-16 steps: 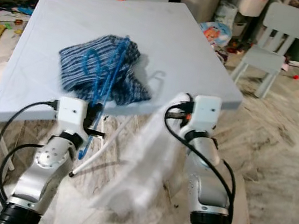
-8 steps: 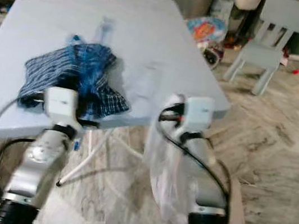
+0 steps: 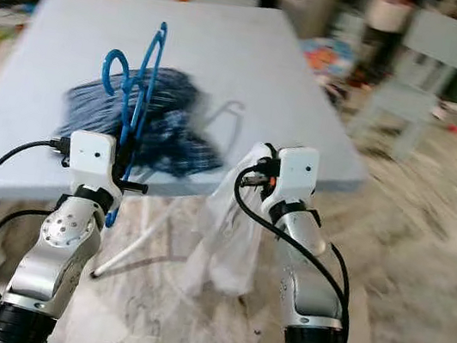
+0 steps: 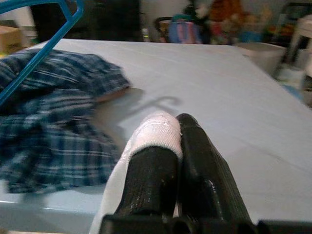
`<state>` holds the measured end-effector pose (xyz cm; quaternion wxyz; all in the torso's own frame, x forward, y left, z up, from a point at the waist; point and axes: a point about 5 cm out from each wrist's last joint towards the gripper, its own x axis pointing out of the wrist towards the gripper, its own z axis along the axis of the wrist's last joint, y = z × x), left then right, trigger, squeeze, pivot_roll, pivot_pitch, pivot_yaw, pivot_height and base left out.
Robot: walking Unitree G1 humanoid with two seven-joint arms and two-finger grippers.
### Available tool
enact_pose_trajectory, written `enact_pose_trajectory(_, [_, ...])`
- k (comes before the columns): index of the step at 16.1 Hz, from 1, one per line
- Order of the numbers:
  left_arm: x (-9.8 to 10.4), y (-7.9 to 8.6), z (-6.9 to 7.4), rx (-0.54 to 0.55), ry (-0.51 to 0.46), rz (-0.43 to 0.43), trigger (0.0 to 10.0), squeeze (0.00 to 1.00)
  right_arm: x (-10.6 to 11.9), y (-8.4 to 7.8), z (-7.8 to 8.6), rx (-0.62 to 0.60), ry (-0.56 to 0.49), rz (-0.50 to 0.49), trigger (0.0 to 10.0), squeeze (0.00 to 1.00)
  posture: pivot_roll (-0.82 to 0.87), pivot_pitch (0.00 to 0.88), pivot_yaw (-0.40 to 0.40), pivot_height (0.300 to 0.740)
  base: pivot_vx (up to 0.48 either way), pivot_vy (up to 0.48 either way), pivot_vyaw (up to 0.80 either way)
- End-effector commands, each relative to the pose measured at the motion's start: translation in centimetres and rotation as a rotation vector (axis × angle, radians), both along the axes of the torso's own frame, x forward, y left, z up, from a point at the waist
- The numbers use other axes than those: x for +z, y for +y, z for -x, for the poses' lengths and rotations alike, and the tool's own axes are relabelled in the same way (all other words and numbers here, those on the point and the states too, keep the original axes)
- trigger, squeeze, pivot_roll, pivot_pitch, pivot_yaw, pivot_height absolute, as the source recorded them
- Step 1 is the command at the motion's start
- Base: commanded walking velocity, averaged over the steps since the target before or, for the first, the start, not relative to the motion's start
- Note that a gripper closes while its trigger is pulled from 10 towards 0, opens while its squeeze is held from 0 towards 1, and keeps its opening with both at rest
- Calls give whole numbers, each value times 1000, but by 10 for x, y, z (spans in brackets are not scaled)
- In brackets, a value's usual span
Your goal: Hang hanger
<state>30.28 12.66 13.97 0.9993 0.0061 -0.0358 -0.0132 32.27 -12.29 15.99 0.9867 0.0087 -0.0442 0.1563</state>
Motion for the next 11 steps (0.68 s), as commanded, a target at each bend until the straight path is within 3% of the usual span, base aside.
enact_pose_trajectory(1, [2,1,1,14,-9,-5,10000,0,13,3,-1,18,-60,-8,10000,0,-22,116,-1,740,0,0,781])
enact_pose_trajectory(9, [2,0,1,28,-9,-23,10000,0,13,3,-2,22,-57,-11,10000,0,-22,118,-5,740,0,0,777])
enact_pose_trajectory(11, [1,-2,1,24,-6,-17,10000,0,15,-1,-9,-20,-36,-46,10000,0,-16,110,-15,740,0,0,0])
